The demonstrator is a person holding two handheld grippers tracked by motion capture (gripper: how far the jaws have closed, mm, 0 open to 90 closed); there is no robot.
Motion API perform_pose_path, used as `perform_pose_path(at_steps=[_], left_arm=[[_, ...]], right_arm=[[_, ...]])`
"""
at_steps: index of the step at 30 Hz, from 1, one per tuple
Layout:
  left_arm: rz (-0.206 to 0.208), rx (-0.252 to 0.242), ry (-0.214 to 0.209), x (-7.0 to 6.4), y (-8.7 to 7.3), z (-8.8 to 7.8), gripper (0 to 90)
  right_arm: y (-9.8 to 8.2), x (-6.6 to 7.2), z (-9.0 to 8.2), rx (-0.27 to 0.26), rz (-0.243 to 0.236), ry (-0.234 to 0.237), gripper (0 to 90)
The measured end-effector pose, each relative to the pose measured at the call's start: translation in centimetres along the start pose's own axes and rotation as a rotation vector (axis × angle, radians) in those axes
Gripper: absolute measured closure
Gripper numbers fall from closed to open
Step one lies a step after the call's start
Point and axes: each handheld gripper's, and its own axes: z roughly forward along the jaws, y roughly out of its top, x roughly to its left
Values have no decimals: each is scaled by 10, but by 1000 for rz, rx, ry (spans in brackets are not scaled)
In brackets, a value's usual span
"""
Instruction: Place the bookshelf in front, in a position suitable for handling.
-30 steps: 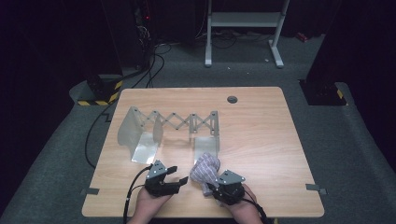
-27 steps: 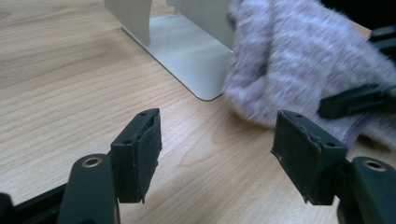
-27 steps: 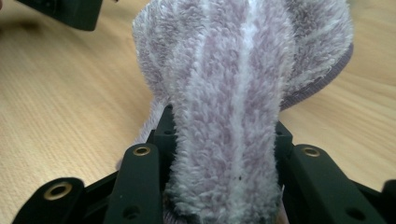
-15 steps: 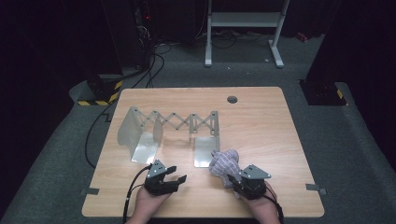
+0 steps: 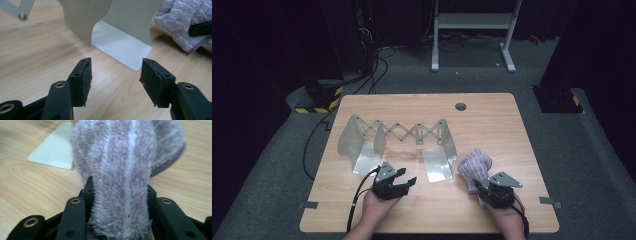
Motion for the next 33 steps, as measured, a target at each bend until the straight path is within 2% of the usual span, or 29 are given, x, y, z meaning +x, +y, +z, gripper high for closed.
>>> perform_pose_path(at_steps=[3,5,8,12,14,16,19,23,27,33], left_arm=[[-7,-10,17,1,12,13,424],[-4,-3,42,4,19,22,424],[-26,-12,63,8,29,31,430],[-48,-25,80,12,39,39,484],[-42,-12,94,11,42,42,525],[-25,-14,108,9,43,42,610],[-7,-12,150,9,43,39,681],[0,-14,156,11,40,31,758],[29,-14,163,12,37,24,786],[1,-21,147,22,30,14,818]], right_arm=[[-1,-5,0,0,14,0,606],[-1,-4,0,-1,12,3,606],[0,0,0,1,4,13,605],[-1,2,1,2,-5,21,605],[-1,2,1,1,-6,23,604],[-1,2,1,0,-5,24,604],[-1,3,2,3,-10,28,604],[-1,7,3,6,-21,35,604],[1,11,3,4,-32,43,604],[1,15,4,6,-41,58,604]])
